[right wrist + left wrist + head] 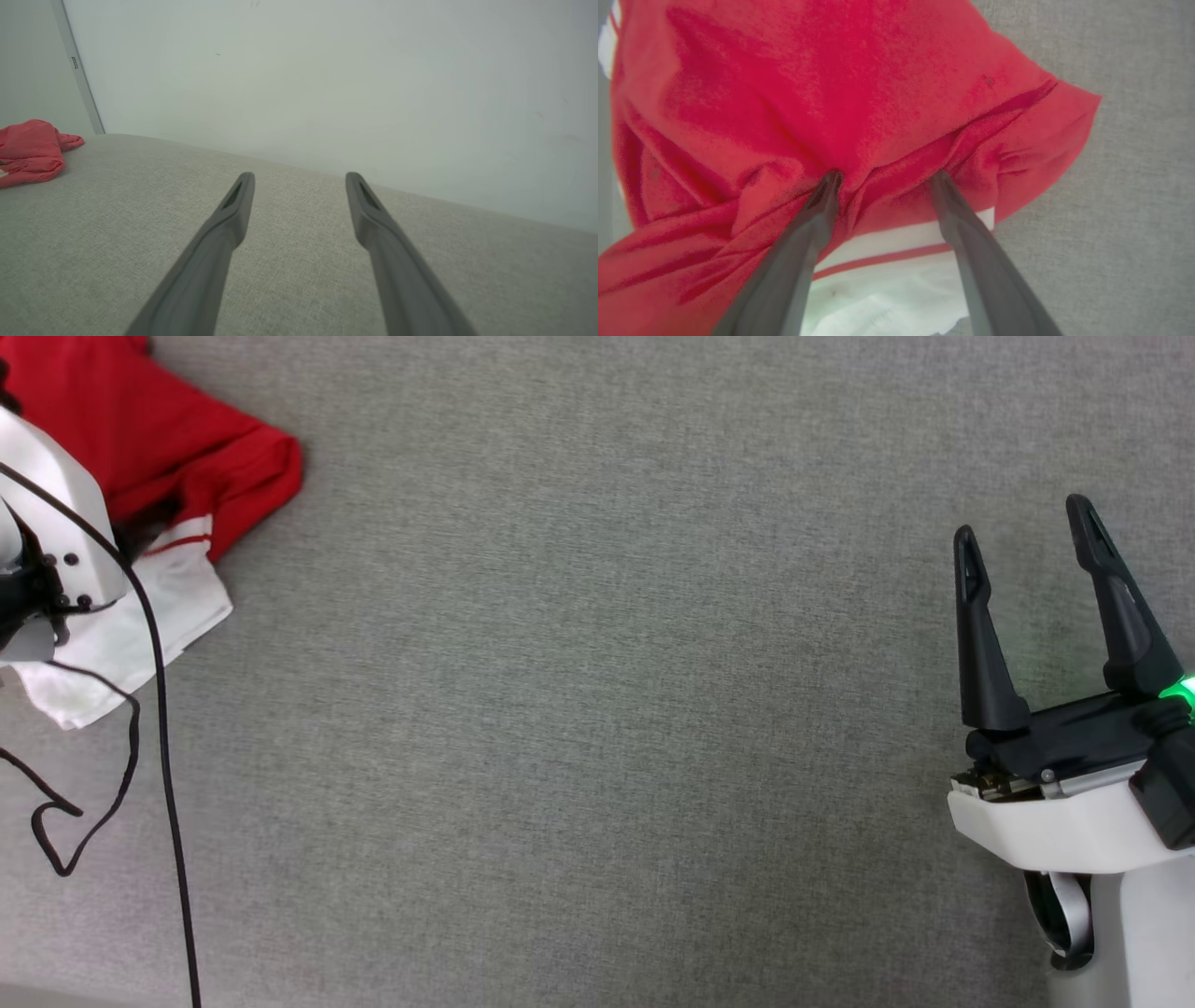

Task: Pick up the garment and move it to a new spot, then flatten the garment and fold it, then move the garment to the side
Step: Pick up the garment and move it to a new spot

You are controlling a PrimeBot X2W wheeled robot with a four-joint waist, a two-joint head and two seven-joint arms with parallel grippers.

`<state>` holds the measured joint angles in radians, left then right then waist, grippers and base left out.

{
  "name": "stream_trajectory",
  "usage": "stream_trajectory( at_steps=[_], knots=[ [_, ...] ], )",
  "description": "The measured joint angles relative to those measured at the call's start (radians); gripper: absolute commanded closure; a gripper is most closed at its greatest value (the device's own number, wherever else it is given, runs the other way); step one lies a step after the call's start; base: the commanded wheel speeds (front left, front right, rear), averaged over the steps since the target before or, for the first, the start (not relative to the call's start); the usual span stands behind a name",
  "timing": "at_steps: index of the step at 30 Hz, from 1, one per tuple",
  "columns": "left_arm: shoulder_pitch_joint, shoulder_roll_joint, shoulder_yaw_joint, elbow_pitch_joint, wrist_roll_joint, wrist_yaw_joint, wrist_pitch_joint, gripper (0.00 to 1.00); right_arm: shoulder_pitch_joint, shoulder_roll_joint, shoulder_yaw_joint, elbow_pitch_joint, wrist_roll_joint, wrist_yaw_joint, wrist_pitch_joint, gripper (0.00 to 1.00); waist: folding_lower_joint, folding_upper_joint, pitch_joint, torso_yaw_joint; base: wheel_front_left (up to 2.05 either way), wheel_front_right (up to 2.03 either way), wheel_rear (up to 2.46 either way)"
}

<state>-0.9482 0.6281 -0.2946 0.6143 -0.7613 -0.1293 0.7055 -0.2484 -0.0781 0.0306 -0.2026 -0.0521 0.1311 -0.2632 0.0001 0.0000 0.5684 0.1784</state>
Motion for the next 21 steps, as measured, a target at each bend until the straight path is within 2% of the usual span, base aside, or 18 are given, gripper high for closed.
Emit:
stream_trajectory(
  at_steps=[4, 10, 11, 12, 13, 16, 21],
  knots=[
    [-0.001, 0.008, -0.029, 0.03, -0.02, 0.0, 0.057, 0.0, -0.009, 0.0, -0.006, -0.004, 0.002, 0.0, 0.0, 0.0, 0.0, 0.0, 0.022, -0.016, 0.0, 0.0, 0.0],
    [-0.033, 0.015, -0.087, 0.064, -0.009, 0.0, 0.079, 0.0, -0.017, 0.0, -0.01, -0.009, 0.01, 0.0, 0.0, 0.0, -0.0001, 0.0, 0.043, -0.026, 0.0, 0.0, 0.0],
    [-0.036, 0.014, -0.093, 0.067, -0.013, 0.0, 0.077, 0.15, -0.017, 0.0, -0.01, -0.009, 0.011, 0.0, 0.0, 0.0, -0.0001, 0.0, 0.044, -0.026, 0.0, 0.0, 0.0],
    [-0.038, 0.014, -0.1, 0.07, -0.017, 0.0, 0.07, 0.71, -0.017, 0.0, -0.01, -0.008, 0.012, 0.0, 0.0, 0.0, -0.0001, 0.0, 0.044, -0.025, 0.0, 0.0, 0.0],
    [-0.04, 0.014, -0.114, 0.07, -0.017, 0.0, 0.065, 1.0, -0.017, 0.0, -0.01, -0.008, 0.013, 0.0, 0.0, 0.0, -0.0001, 0.0, 0.043, -0.024, 0.0, 0.0, 0.0],
    [-0.041, 0.019, -0.146, 0.07, -0.015, 0.001, 0.022, 1.0, -0.017, 0.001, -0.008, -0.004, 0.018, 0.0, 0.0, 0.0, -0.0001, 0.0, 0.031, -0.02, 0.0, 0.0, 0.0],
    [-0.053, 0.034, -0.219, 0.038, 0.025, 0.0, -0.109, 1.0, -0.011, 0.004, -0.01, 0.006, 0.029, 0.0, 0.0, 0.0, 0.0, 0.0, -0.01, -0.01, 0.0, 0.0, 0.0]
  ],
)
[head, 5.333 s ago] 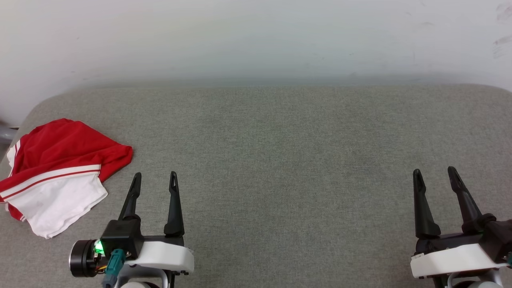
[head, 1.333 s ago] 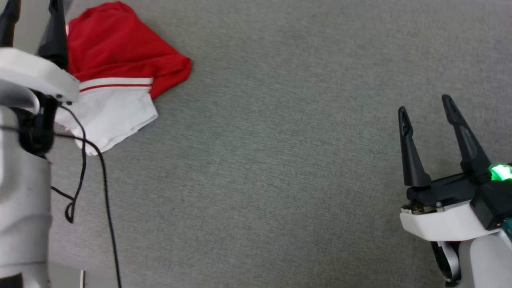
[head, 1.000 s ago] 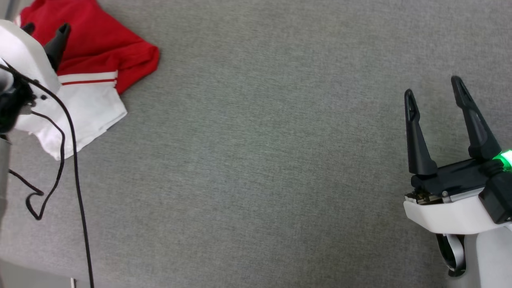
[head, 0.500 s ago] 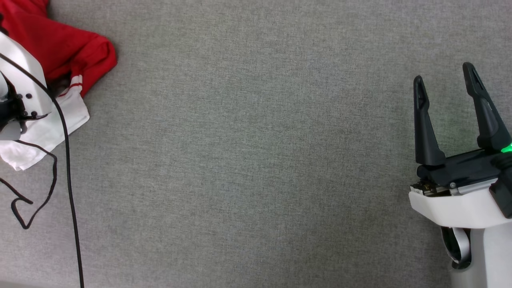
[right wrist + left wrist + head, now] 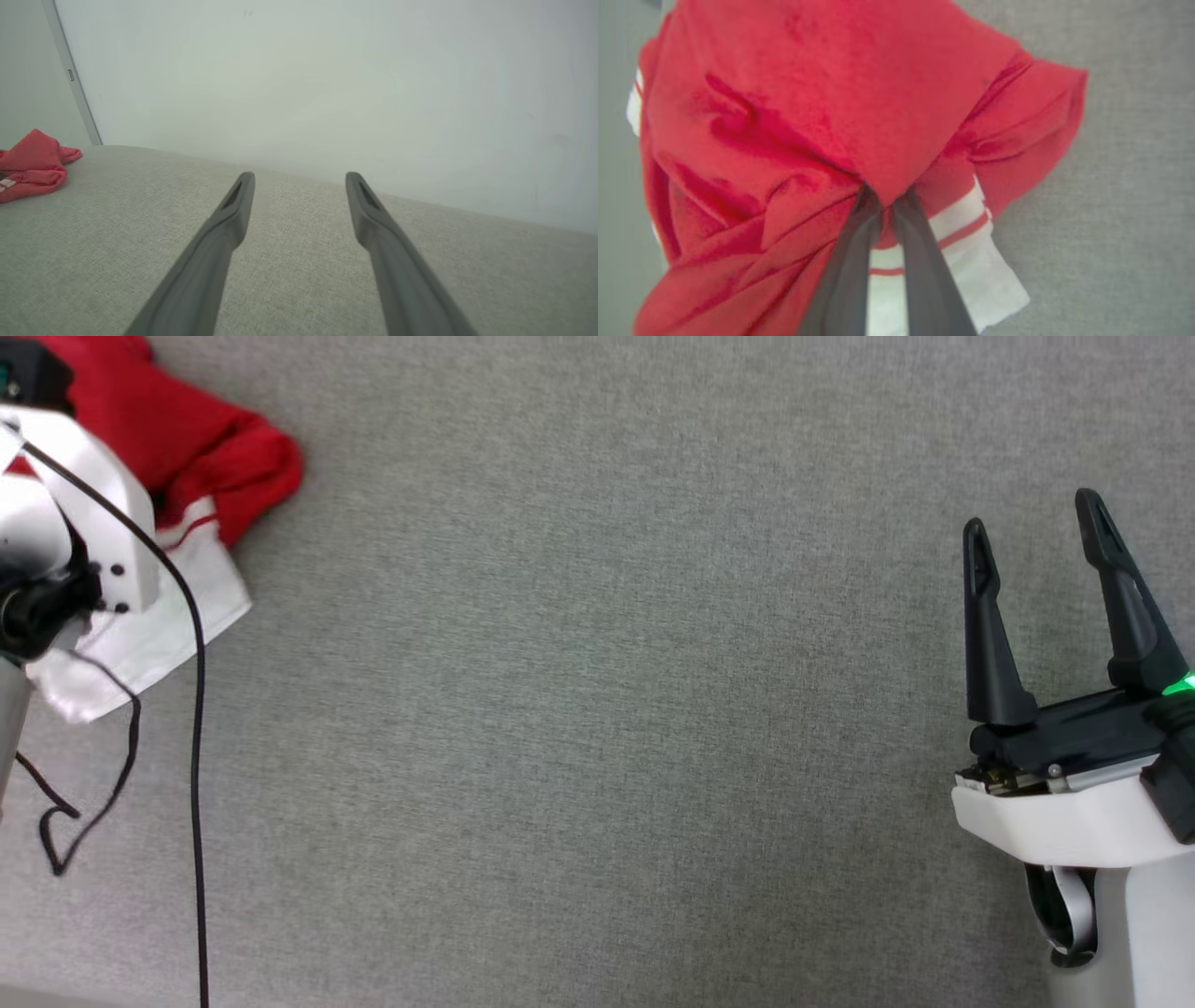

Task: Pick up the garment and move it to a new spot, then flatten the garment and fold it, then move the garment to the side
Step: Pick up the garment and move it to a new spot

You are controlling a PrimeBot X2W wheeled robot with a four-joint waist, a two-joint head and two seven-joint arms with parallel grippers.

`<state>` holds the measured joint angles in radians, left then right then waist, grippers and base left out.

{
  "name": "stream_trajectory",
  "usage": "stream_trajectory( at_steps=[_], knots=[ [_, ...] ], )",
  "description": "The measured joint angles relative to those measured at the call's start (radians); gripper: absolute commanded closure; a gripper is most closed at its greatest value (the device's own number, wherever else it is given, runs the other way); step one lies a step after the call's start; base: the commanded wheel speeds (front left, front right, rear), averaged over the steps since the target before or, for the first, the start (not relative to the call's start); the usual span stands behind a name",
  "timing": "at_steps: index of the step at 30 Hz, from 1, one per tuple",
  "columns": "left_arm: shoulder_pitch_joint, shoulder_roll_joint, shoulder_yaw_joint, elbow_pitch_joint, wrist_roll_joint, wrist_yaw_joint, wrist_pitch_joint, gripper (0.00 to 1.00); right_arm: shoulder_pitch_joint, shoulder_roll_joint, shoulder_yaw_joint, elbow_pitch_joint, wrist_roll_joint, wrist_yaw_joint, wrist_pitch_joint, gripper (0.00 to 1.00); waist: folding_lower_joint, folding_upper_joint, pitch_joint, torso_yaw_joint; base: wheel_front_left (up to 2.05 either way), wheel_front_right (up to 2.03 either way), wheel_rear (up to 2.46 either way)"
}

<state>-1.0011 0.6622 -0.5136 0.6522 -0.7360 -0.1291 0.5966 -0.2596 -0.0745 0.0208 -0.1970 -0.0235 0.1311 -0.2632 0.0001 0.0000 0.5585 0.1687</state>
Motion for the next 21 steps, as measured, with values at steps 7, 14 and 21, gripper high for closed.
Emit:
stream_trajectory(
  at_steps=[7, 14, 21],
  knots=[
    [-0.08, 0.024, -0.077, -0.087, 0.02, 0.0, -0.143, 1.0, 0.014, 0.009, 0.009, 0.016, 0.024, 0.0, 0.0, 0.0, 0.0, 0.0, -0.078, 0.02, 0.0, 0.0, 0.0],
    [-0.163, 0.03, -0.156, -0.203, 0.048, 0.0, -0.209, 1.0, 0.027, 0.019, 0.01, 0.032, 0.043, 0.0, 0.0, 0.0, -0.0001, 0.0, -0.144, 0.003, 0.0, 0.0, 0.0],
    [-0.242, -0.024, -0.243, -0.321, 0.073, 0.0, -0.23, 1.0, 0.035, 0.022, -0.006, 0.035, 0.095, 0.0, 0.0, 0.0, -0.0001, 0.0, -0.176, -0.074, 0.0, 0.0, 0.0]
  ],
)
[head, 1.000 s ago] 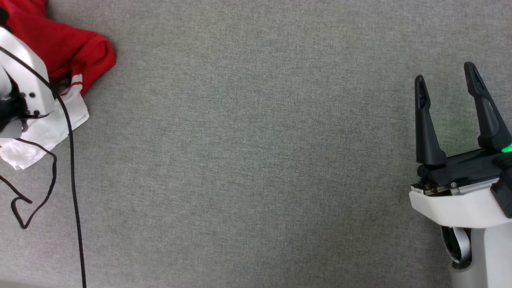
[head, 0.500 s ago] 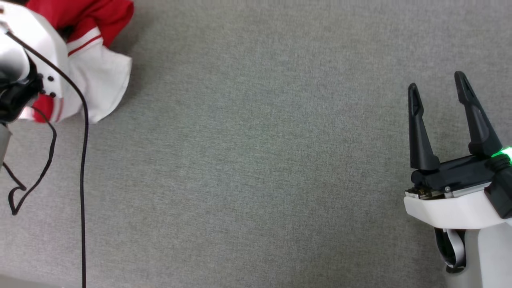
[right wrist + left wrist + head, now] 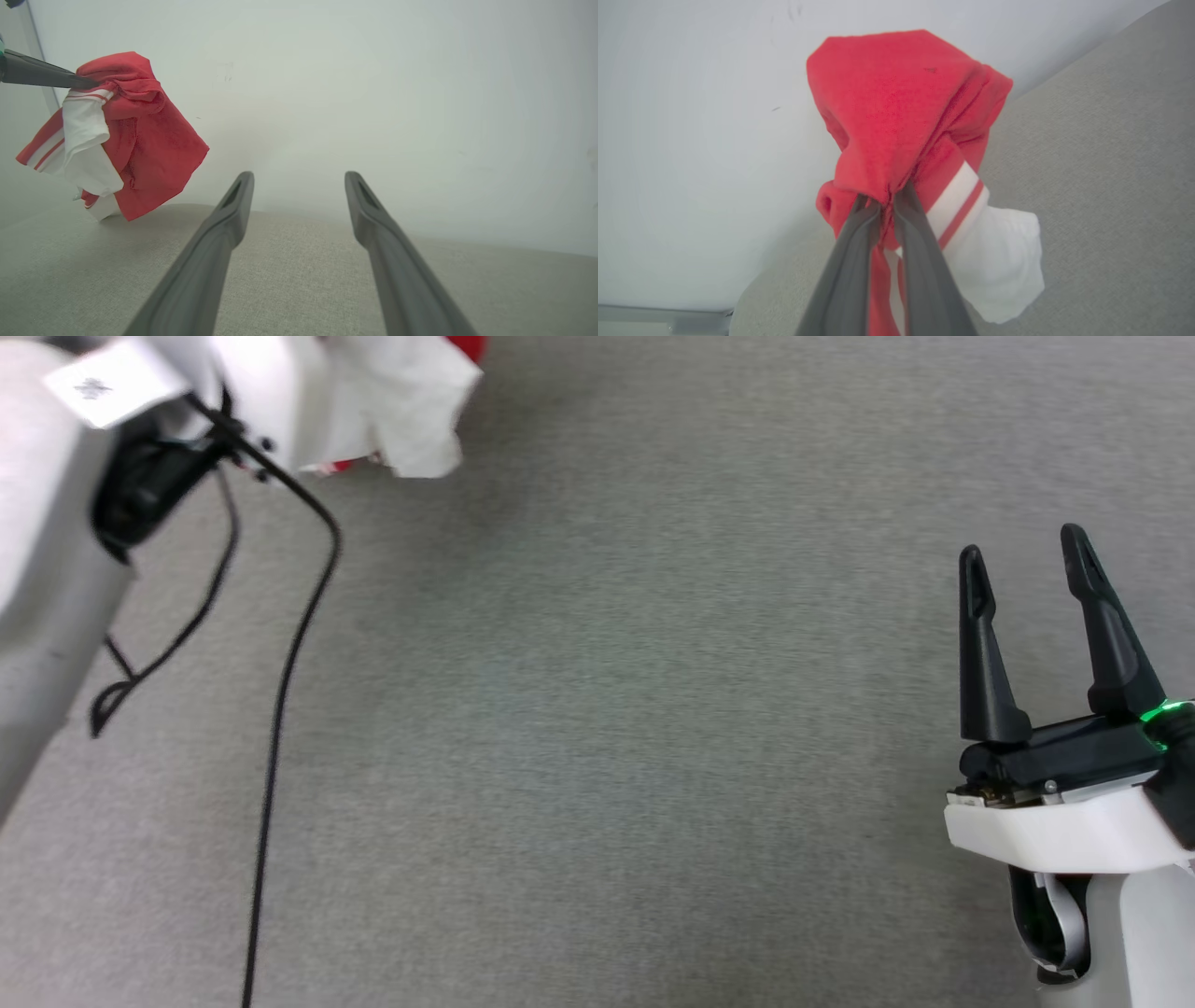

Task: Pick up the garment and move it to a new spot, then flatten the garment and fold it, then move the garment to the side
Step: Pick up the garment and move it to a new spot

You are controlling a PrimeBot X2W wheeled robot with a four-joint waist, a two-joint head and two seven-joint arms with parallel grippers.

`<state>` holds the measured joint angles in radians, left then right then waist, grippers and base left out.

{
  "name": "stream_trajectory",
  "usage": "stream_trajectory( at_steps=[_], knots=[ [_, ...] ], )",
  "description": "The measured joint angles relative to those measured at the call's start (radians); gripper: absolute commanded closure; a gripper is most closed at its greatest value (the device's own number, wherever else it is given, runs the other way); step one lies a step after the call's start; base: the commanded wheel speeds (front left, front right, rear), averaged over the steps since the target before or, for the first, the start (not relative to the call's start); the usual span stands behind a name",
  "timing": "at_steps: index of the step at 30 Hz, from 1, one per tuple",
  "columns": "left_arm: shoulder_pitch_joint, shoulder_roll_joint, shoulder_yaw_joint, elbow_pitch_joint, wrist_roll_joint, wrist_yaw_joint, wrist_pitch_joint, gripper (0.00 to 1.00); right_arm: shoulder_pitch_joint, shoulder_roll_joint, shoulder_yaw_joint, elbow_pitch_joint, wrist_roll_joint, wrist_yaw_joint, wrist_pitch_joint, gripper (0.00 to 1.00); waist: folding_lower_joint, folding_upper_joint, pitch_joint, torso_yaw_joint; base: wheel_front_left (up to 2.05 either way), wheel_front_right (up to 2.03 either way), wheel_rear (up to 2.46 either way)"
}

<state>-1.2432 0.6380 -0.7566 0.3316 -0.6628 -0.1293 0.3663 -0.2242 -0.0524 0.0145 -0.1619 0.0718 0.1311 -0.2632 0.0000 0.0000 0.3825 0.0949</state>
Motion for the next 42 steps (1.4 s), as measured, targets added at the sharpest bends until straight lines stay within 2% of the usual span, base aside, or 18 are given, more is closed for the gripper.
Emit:
stream_trajectory(
  at_steps=[6, 13, 21, 25, 29, 34, 37, 38, 39, 42],
  knots=[
    [-0.037, -0.081, -0.107, -0.076, 0.0, 0.0, -0.015, 1.0, 0.004, 0.0, -0.018, -0.002, 0.034, 0.0, 0.0, 0.0, 0.0, 0.0, -0.01, -0.089, 0.0, 0.0, 0.0],
    [-0.043, -0.195, -0.277, -0.112, -0.01, 0.0, -0.058, 1.0, 0.009, 0.0, -0.065, -0.003, 0.062, 0.0, 0.0, 0.0, 0.0, 0.0, -0.006, -0.183, 0.0, 0.0, 0.0],
    [0.009, -0.331, -0.493, -0.096, -0.056, 0.0, -0.11, 1.0, 0.009, 0.001, -0.095, -0.008, 0.072, 0.0, 0.0, 0.0, 0.0, 0.0, 0.01, -0.225, 0.0, 0.0, 0.0],
    [0.091, -0.394, -0.523, -0.076, -0.061, 0.0, -0.098, 1.0, 0.009, 0.001, -0.099, -0.012, 0.076, 0.0, 0.0, 0.0, 0.0, 0.0, 0.02, -0.228, 0.0, 0.0, 0.0],
    [0.245, -0.442, -0.527, -0.126, 0.026, 0.0, 0.031, 1.0, 0.006, 0.001, -0.093, -0.013, 0.076, 0.0, 0.0, 0.0, 0.0, 0.0, 0.036, -0.232, 0.0, 0.0, 0.0],
    [0.347, -0.458, -0.524, -0.169, 0.069, 0.0, 0.124, 1.0, -0.001, 0.001, -0.091, -0.012, 0.076, 0.0, 0.0, 0.0, 0.0, 0.0, 0.05, -0.234, 0.0, 0.0, 0.0],
    [0.375, -0.459, -0.526, -0.161, 0.081, 0.0, 0.11, 1.0, -0.001, 0.001, -0.088, -0.006, 0.074, 0.0, 0.0, 0.0, 0.0, 0.0, 0.049, -0.232, 0.0, 0.0, 0.0],
    [0.373, -0.461, -0.525, -0.15, 0.088, 0.0, 0.076, 0.69, -0.001, 0.001, -0.088, -0.005, 0.07, 0.0, 0.0, 0.0, 0.0, 0.0, 0.047, -0.231, 0.0, 0.0, 0.0],
    [0.372, -0.466, -0.526, -0.139, 0.085, 0.0, 0.045, 0.0, -0.001, 0.001, -0.089, -0.003, 0.069, 0.0, 0.0, 0.0, 0.0, 0.0, 0.043, -0.228, 0.0, 0.0, 0.0],
    [0.349, -0.484, -0.526, -0.105, 0.081, 0.0, -0.079, 0.0, 0.006, 0.001, -0.093, 0.005, 0.062, 0.0, 0.0, 0.0, 0.0, 0.0, 0.024, -0.218, 0.0, 0.0, 0.0]
  ],
)
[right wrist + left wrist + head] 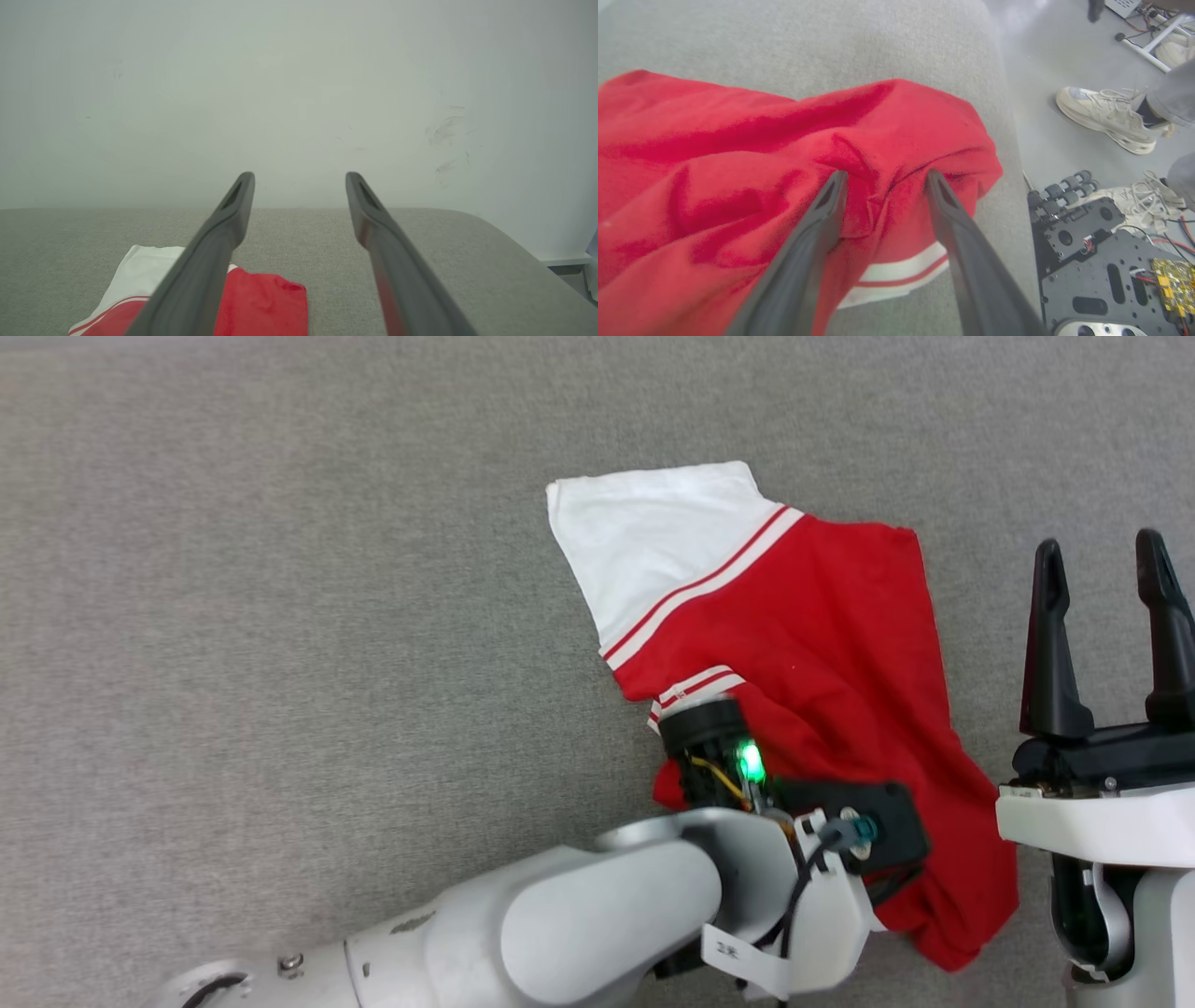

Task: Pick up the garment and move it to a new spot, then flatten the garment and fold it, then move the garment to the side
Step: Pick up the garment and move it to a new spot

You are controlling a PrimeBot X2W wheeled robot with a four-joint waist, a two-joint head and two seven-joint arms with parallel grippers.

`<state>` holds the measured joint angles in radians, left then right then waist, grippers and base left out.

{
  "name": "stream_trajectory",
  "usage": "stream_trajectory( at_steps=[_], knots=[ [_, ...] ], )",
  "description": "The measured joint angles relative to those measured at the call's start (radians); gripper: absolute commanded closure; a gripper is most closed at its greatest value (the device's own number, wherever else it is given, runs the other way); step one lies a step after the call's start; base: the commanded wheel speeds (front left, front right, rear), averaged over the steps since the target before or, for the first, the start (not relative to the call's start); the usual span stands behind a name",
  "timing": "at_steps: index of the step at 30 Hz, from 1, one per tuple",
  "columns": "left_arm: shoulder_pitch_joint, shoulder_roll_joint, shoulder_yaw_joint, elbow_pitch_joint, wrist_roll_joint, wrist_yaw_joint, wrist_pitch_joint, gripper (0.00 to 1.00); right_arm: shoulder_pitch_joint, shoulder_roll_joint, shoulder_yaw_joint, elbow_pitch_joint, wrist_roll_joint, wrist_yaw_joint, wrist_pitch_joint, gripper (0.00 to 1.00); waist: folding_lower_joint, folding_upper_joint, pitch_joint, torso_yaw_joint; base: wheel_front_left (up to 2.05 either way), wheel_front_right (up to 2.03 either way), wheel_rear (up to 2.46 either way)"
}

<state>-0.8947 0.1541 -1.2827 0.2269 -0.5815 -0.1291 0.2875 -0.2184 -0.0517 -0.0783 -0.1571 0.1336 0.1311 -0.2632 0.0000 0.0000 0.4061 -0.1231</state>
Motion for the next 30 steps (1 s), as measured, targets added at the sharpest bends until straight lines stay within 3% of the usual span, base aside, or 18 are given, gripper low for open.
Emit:
stream_trajectory(
  at_steps=[7, 12, 17, 23, 30],
  knots=[
    [-0.033, -0.022, 0.054, 0.086, -0.026, 0.006, -0.313, 0.0, 0.043, 0.0, -0.01, 0.019, -0.015, 0.0, 0.0, 0.0, 0.0, 0.0, -0.072, 0.037, 0.0, 0.0, 0.0],
    [-0.02, 0.002, 0.137, 0.121, -0.013, 0.086, -0.469, 0.0, 0.073, 0.0, -0.011, 0.029, -0.027, 0.0, 0.0, 0.0, 0.0, 0.0, -0.124, 0.07, 0.0, 0.0, 0.0],
    [0.041, 0.062, 0.232, 0.143, -0.013, 0.183, -0.537, 0.0, 0.101, 0.0, -0.013, 0.039, -0.038, 0.0, 0.0, 0.0, -0.0001, 0.0, -0.168, 0.101, 0.0, 0.0, 0.0],
    [0.153, 0.122, 0.41, 0.067, 0.02, 0.291, -0.548, 0.0, 0.132, 0.0, -0.02, 0.049, -0.048, 0.0, 0.0, 0.0, -0.0001, 0.0, -0.209, 0.138, 0.0, 0.0, 0.0],
    [0.352, 0.156, 0.653, -0.045, 0.113, 0.367, -0.551, 0.0, 0.157, 0.001, -0.012, 0.062, -0.056, 0.0, 0.0, 0.0, -0.0001, 0.0, -0.253, 0.173, 0.0, 0.0, 0.0]
  ],
)
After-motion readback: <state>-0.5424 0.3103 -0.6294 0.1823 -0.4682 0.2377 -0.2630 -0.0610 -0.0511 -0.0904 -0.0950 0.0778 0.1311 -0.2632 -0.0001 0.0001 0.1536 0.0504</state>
